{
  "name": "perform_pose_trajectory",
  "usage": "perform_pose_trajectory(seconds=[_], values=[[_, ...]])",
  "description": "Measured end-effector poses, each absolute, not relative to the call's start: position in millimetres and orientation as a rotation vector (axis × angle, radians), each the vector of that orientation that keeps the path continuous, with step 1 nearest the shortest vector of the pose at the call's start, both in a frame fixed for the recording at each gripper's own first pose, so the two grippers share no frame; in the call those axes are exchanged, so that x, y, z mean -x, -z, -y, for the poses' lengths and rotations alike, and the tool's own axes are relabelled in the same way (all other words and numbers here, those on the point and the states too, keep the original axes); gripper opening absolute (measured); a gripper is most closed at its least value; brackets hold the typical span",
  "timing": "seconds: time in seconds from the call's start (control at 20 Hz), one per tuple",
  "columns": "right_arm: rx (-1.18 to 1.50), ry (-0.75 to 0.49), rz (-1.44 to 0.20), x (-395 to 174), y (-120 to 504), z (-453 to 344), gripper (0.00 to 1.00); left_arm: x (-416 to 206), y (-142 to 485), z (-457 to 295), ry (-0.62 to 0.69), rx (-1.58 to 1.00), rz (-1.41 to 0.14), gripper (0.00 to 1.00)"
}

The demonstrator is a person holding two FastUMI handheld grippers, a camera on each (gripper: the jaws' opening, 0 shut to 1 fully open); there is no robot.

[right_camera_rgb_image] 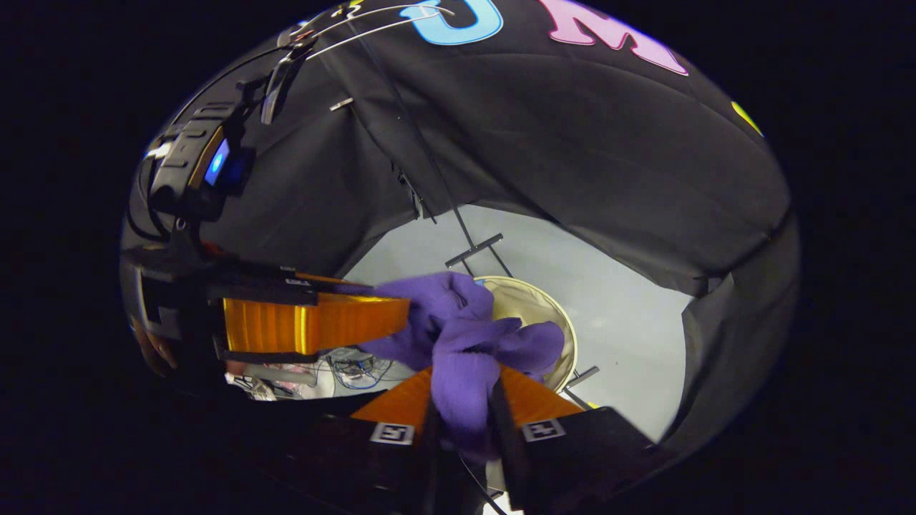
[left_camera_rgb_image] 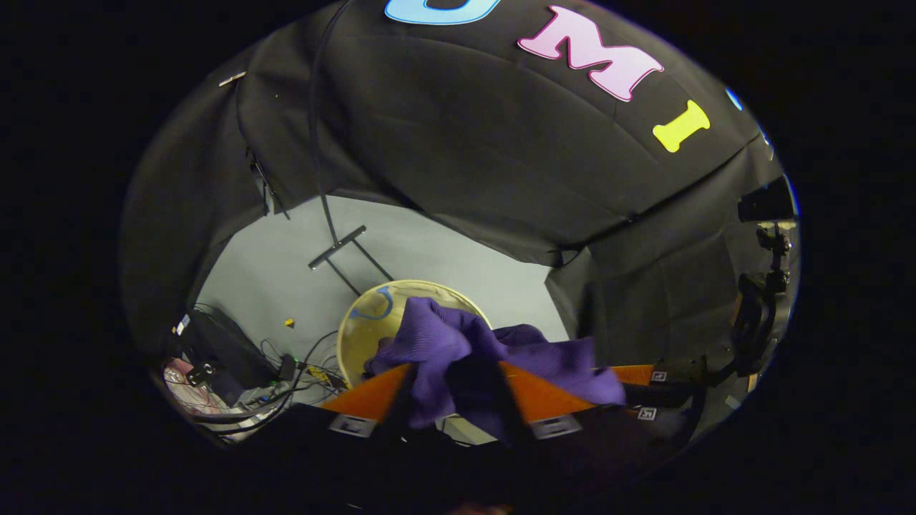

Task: Grasp the clothes on the hanger with both hands and then place them into the laundry hamper below.

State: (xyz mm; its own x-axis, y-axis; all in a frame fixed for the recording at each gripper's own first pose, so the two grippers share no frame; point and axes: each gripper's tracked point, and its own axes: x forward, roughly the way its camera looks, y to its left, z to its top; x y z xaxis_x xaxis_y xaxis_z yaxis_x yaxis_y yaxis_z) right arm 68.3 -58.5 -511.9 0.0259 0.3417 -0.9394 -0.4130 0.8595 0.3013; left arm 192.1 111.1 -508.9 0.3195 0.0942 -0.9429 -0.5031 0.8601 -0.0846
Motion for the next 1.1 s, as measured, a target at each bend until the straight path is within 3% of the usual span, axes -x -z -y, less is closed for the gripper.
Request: perform_pose_trajectory(seconds=[0.05, 0.15, 0.45, 0.5, 0.7, 1.05, 1.1], values=[[0.085, -0.573, -1.417, -69.8, 515.9, 62.9, 0.72, -189.7, 513.2, -121.2, -0.450, 0.355, -1.195, 0.99], [0.112, -0.555, -1.401, -82.6, 505.5, 72.7, 0.99, -184.5, 515.0, -125.5, -0.465, 0.325, -1.201, 0.96], [0.085, -0.513, -1.364, -90.5, 498.3, 75.1, 0.99, -191.1, 501.6, -132.2, -0.468, 0.338, -1.139, 0.96], [0.080, -0.511, -1.354, -92.2, 495.3, 72.5, 0.99, -193.4, 497.3, -134.7, -0.464, 0.334, -1.117, 0.92], [0.015, -0.483, -1.274, -100.2, 472.9, 53.6, 0.99, -193.0, 470.3, -150.4, -0.467, 0.255, -1.016, 0.96], [-0.028, -0.430, -1.118, -90.3, 413.7, 17.0, 0.99, -174.7, 385.1, -156.5, -0.409, 0.153, -0.813, 0.96], [-0.033, -0.419, -1.085, -86.1, 403.0, 13.7, 0.99, -167.7, 372.4, -157.8, -0.399, 0.133, -0.777, 0.92]])
